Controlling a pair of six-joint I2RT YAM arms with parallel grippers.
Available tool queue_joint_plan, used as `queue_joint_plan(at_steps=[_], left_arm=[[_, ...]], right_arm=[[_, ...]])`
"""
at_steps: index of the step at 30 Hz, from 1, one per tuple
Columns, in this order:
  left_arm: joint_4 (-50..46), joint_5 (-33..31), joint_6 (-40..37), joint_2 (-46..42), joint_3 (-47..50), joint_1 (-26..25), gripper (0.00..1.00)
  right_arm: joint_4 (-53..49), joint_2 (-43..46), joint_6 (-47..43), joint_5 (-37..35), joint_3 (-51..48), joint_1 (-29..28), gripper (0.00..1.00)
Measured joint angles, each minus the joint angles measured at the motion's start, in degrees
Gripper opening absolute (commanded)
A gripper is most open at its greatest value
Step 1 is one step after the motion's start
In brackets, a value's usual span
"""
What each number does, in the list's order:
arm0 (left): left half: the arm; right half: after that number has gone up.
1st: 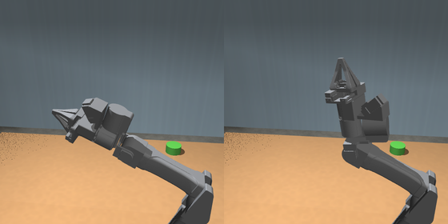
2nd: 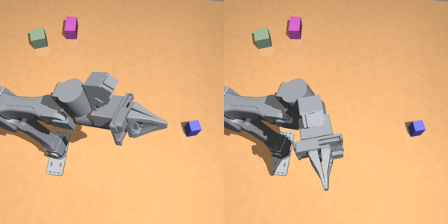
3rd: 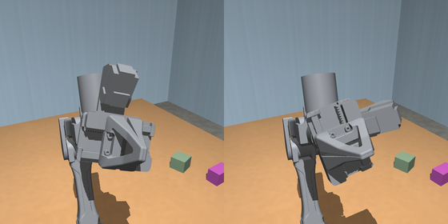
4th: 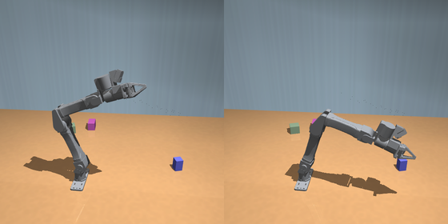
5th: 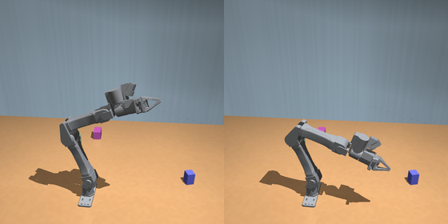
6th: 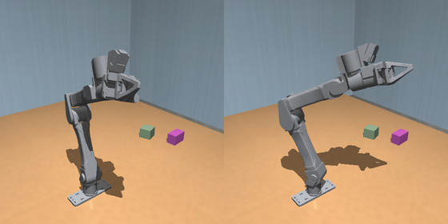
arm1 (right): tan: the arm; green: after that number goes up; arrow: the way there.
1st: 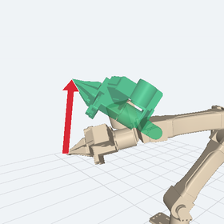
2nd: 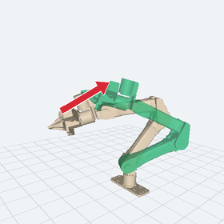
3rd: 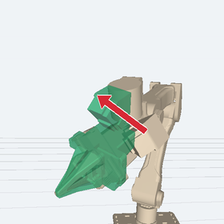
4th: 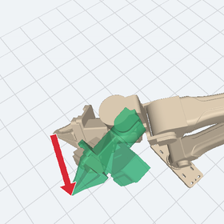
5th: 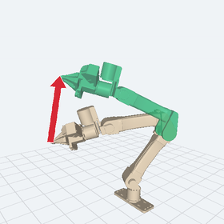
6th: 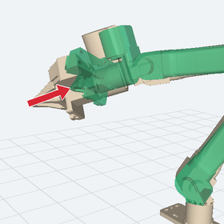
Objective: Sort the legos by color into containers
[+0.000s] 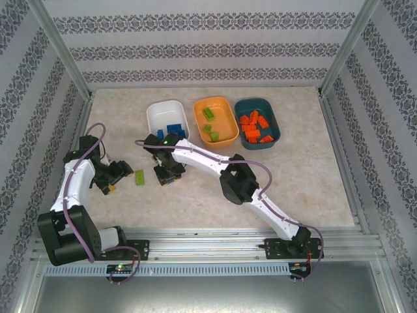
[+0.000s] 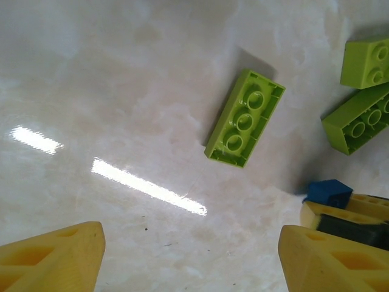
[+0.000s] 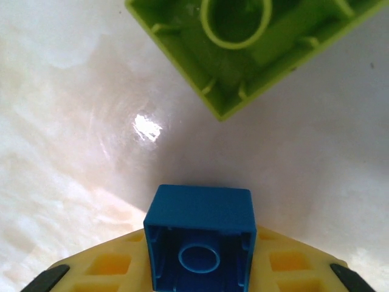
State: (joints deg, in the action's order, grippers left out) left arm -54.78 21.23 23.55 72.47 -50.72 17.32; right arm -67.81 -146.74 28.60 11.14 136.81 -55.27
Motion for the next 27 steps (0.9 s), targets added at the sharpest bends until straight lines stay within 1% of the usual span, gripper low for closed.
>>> queue_joint_plan(at_steps=[2, 4, 5, 6, 9, 12, 16, 18, 20, 22, 27], left_arm=[[0.0, 0.5, -0.3, 1.3, 0.0, 0.0, 0.81], [0.1, 1.1, -0.7, 2.5, 0.0, -0.1, 0.87], [0.1, 1.3, -0.8, 2.9, 0.1, -0.3, 0.92], [0.2, 1.4, -1.0, 3.3, 0.1, -0.5, 0.99], [0.2, 2.0, -1.5, 4.4, 0.1, -1.9, 1.00], [0.3, 2.3, -1.7, 5.9, 0.1, -3.2, 1.00], [0.2, 2.1, -2.2, 9.5, -0.4, -5.7, 1.00], [0.2, 1.6, -2.2, 11.1, -0.9, -7.1, 1.00], [0.2, 1.0, -2.3, 12.5, -1.4, -7.9, 1.00], [0.2, 0.5, -2.4, 13.6, -2.0, -8.2, 1.00], [0.2, -1.4, -2.4, 16.8, -4.0, -8.5, 0.93]], right_arm=[[1.2, 2.5, 1.0, 0.7, -1.6, 0.8, 0.27], [2.8, 5.2, 2.2, 2.0, -2.3, 2.3, 0.27], [3.8, 6.4, 3.0, 2.7, -2.3, 3.1, 0.27], [5.1, 7.7, 3.7, 3.5, -2.3, 4.1, 0.27], [9.8, 10.9, 7.1, 7.0, -2.3, 7.5, 0.27], [14.6, 11.4, 11.1, 10.3, -1.0, 11.3, 0.28], [19.0, 8.2, 16.3, 13.5, 3.1, 15.6, 0.32], [20.4, 5.3, 18.4, 14.8, 6.3, 17.3, 0.38], [21.3, 2.4, 20.3, 15.8, 8.8, 18.4, 0.44], [21.7, 0.3, 21.4, 16.6, 10.0, 19.1, 0.48], [21.2, -1.2, 22.3, 17.5, 10.1, 19.4, 0.50]])
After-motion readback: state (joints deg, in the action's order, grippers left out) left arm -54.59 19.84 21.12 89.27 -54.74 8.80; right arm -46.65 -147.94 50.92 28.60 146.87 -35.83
